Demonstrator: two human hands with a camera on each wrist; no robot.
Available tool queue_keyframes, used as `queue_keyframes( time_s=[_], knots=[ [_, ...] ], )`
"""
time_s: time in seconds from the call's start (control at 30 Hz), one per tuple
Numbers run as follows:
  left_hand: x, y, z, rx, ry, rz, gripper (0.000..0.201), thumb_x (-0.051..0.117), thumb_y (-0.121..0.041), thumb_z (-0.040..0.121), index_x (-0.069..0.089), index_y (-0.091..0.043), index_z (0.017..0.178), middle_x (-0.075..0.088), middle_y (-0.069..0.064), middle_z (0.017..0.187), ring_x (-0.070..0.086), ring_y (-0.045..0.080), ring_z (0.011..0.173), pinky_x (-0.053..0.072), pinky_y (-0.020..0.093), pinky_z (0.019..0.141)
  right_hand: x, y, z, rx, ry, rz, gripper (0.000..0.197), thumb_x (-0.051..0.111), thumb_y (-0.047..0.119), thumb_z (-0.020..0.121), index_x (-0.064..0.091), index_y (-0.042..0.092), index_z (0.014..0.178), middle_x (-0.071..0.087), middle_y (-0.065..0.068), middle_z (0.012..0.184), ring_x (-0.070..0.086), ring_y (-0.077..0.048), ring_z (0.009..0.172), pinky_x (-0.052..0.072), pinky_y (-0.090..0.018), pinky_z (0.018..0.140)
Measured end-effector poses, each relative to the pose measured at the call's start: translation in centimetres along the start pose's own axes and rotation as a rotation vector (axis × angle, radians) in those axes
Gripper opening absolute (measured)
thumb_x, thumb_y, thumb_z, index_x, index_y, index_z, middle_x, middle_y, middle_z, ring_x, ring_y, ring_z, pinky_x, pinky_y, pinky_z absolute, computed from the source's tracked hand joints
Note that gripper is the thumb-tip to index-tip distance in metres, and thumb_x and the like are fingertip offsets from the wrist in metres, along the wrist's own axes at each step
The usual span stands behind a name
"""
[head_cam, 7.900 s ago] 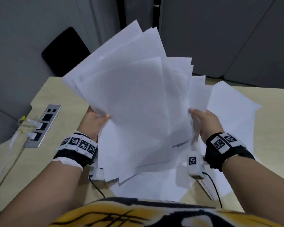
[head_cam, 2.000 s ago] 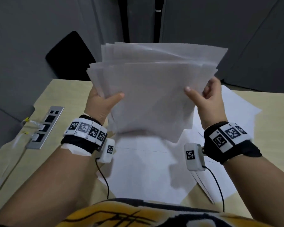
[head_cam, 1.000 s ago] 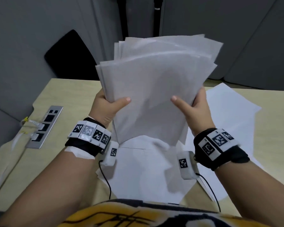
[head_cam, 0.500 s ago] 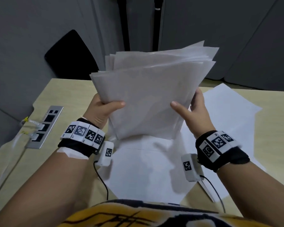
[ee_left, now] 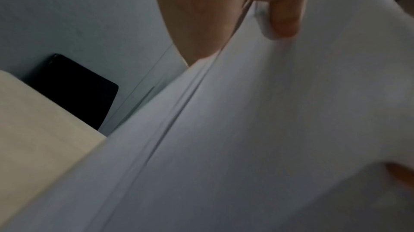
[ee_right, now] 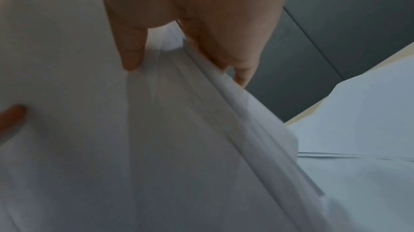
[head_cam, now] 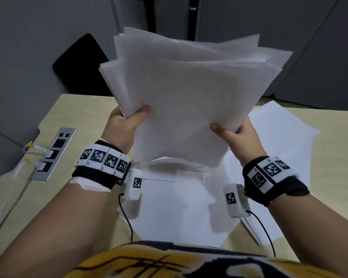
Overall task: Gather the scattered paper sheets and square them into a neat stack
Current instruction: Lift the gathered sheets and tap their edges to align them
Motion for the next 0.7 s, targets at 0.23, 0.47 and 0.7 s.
queue_keyframes(
  time_s=[0.23, 0.47, 0.7],
  knots=[
    [0.9, 1.7, 0.1, -0.04, 0.116, 0.148, 0.041, 0.08, -0.025, 0.061, 0.067, -0.021, 0.1, 0.075, -0.004, 0.096, 0.07, 0.019, 0.096, 0.056, 0.038, 0.088, 1.0, -1.2, -0.6, 0.039, 0.026, -0.059, 0.042, 0.075, 0.013, 0.081, 0.059, 0.018, 0.12, 0.071, 0.005, 0.107, 0.068, -0.01, 0.099, 0.054, -0.038, 0.092],
    [1.9, -2.3, 0.2, 0.088, 0.084, 0.148, 0.038, 0.08, -0.025, 0.063, 0.067, -0.02, 0.098, 0.074, -0.007, 0.091, 0.07, 0.012, 0.09, 0.057, 0.031, 0.08, -1.3, 3.3, 0.2, -0.099, -0.129, 0.05, 0.043, 0.076, 0.017, 0.077, 0.061, 0.012, 0.117, 0.072, 0.0, 0.104, 0.07, -0.013, 0.095, 0.056, -0.031, 0.08],
    [4.2, -10.7, -0.2, 0.48, 0.157, 0.178, 0.05, 0.069, -0.017, 0.082, 0.047, -0.027, 0.126, 0.058, 0.005, 0.105, 0.061, 0.02, 0.091, 0.054, 0.034, 0.079, -1.4, 6.0, 0.4, -0.192, -0.169, 0.114, 0.045, 0.076, 0.015, 0.075, 0.061, 0.006, 0.116, 0.071, -0.01, 0.107, 0.07, -0.022, 0.097, 0.057, -0.039, 0.084]
  ],
)
Point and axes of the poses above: each hand's wrist, its own z-axis towards the middle knuckle, its own x-axis out of the palm, y = z × x, the point moved 8 cm from there along z, towards the middle knuckle
